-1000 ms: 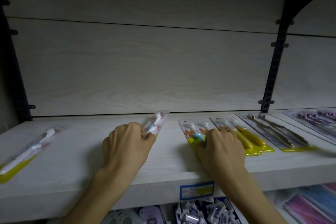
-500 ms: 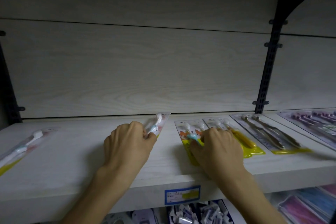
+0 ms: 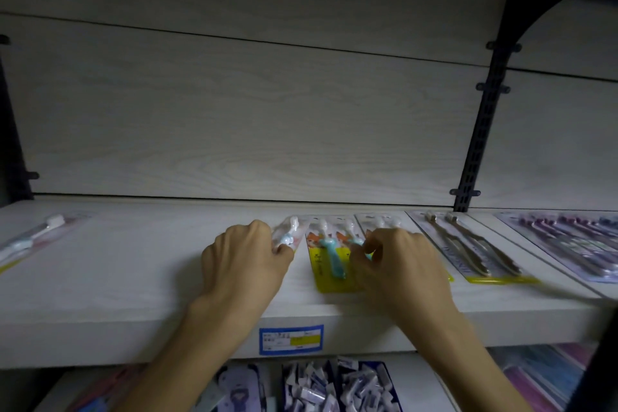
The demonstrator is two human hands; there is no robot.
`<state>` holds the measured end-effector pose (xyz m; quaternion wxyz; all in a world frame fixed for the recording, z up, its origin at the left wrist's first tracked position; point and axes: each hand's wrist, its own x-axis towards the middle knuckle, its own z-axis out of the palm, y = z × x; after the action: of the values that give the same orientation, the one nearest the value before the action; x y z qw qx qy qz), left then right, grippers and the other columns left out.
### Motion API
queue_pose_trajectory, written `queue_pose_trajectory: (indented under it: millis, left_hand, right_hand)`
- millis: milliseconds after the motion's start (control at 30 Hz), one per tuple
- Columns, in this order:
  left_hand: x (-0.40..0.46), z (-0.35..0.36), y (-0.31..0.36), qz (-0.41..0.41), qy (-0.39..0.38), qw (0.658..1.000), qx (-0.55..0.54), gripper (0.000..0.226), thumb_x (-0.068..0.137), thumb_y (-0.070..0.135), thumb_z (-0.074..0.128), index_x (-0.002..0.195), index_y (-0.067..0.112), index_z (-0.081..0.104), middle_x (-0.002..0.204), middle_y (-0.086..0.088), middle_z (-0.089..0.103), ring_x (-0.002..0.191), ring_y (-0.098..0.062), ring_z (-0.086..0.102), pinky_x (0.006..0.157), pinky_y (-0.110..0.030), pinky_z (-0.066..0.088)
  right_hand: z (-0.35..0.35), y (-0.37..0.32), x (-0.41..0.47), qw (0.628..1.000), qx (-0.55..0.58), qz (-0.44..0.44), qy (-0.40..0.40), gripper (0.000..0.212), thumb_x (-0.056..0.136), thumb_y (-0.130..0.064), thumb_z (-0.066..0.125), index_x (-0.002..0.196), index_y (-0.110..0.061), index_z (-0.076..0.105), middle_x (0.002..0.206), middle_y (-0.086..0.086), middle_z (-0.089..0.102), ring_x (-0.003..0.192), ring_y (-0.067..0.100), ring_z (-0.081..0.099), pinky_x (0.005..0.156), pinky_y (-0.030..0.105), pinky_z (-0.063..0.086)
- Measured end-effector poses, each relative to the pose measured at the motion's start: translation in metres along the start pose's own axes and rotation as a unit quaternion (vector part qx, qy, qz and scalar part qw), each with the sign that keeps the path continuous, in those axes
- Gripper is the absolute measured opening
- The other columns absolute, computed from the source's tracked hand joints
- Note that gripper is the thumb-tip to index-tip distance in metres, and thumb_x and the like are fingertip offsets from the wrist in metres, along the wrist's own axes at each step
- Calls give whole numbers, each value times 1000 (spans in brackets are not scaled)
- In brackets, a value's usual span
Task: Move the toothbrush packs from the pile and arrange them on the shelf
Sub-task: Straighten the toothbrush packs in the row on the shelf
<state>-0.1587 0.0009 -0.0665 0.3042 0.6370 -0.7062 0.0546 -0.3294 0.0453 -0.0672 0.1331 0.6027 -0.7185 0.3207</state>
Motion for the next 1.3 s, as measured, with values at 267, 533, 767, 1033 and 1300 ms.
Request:
queue_pose_trajectory:
  millis: [267, 533, 767, 1033, 1300]
  left_hand:
    - [-1, 6, 7, -13, -31, 999, 39, 27, 90, 46, 51, 87, 19, 54, 90, -2, 62, 81, -21, 57, 61, -27, 37]
    - [1, 7, 6, -8, -22, 1000, 6, 40, 88, 55, 51, 102, 19, 62, 103, -5, 65, 97, -26, 60, 68, -29, 39]
    - [2, -5, -26, 1, 10, 1000, 17, 32, 88, 46, 52, 108, 23, 61, 107, 1, 66, 103, -23, 59, 77, -31, 48]
    - [7, -30, -92, 2, 45, 999, 17, 30, 90, 41, 53, 113, 23, 60, 107, 2, 66, 101, -21, 58, 76, -31, 48]
    - [16, -72, -194, -12, 56, 998, 27, 31, 91, 39, 52, 117, 24, 59, 111, 3, 64, 102, -19, 58, 74, -30, 45]
  right_hand:
    - [-2, 11, 0, 1000, 25, -17, 7, 26, 86, -40, 54, 91, -21, 71, 81, -1, 68, 78, 21, 59, 60, 27, 37]
    - [5, -1, 4, 998, 52, -29, 16, 30, 87, -43, 56, 95, -18, 71, 88, 2, 70, 82, 23, 61, 69, 35, 53]
    - [8, -23, 4, 997, 53, -55, 29, 27, 86, -43, 56, 96, -22, 70, 92, 1, 70, 92, 24, 59, 73, 34, 49]
    - [20, -84, -3, 993, 68, -88, 37, 27, 88, -42, 55, 102, -23, 68, 94, -1, 69, 91, 24, 59, 73, 35, 48]
    - [48, -183, -11, 989, 88, -108, 48, 30, 89, -43, 53, 108, -24, 67, 95, -4, 69, 92, 20, 59, 72, 30, 43]
